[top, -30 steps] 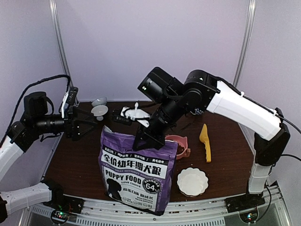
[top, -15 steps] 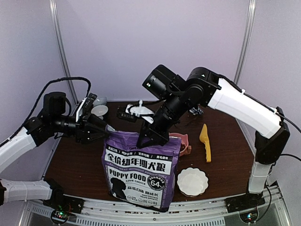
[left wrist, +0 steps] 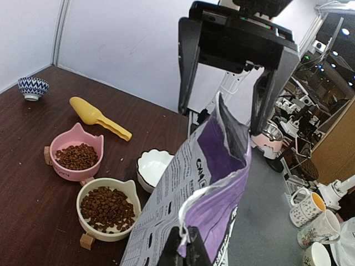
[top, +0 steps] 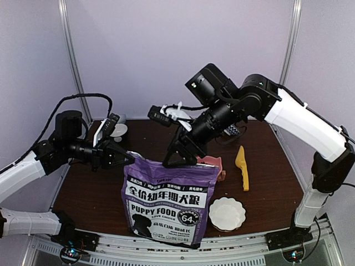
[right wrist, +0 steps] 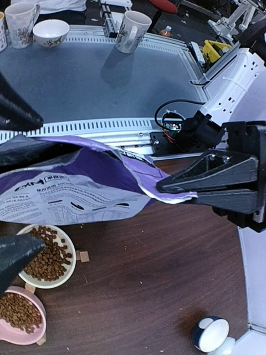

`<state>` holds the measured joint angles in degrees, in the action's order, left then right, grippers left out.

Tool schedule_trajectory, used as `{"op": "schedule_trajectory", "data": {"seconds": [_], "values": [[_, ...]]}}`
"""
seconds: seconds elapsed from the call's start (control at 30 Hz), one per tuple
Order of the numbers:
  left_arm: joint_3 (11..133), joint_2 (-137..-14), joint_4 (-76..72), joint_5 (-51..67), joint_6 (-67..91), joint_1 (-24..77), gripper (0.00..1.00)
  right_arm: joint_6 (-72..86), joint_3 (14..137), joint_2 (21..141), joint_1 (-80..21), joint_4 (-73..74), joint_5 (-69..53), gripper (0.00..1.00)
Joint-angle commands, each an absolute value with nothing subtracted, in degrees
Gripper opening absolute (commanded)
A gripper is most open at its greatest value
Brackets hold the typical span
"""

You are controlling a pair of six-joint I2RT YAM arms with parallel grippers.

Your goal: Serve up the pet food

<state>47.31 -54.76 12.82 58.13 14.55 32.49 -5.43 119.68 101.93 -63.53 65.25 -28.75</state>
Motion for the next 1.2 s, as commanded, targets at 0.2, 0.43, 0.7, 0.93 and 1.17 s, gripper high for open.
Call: {"op": "schedule_trajectory", "data": {"seconds": [0.2,0.43,0.7,0.93,1.17], "values": [[47.4,-51.0,3.6,55.9,19.0,34.0,0.00,4.1,119.8,104.7,-63.9,54.5,-30.8,0.82],[46.5,-47.9,0.6,53.2,21.9,34.0,0.00,7.0,121.6,107.8,-65.8,54.5,-26.7,0.80],[46.1,-47.0,-0.5,53.3,23.2,34.0,0.00,7.6,119.9,107.0,-65.6,58.2,-18.0,0.22],[46.1,-48.8,1.5,53.0,21.9,34.2,0.13,8.9,115.8,104.9,-65.6,51.5,-24.9,0.00],[47.4,-51.0,5.5,52.1,18.9,35.5,0.30,9.8,114.7,104.6,-65.5,48.4,-27.5,0.00]]}}
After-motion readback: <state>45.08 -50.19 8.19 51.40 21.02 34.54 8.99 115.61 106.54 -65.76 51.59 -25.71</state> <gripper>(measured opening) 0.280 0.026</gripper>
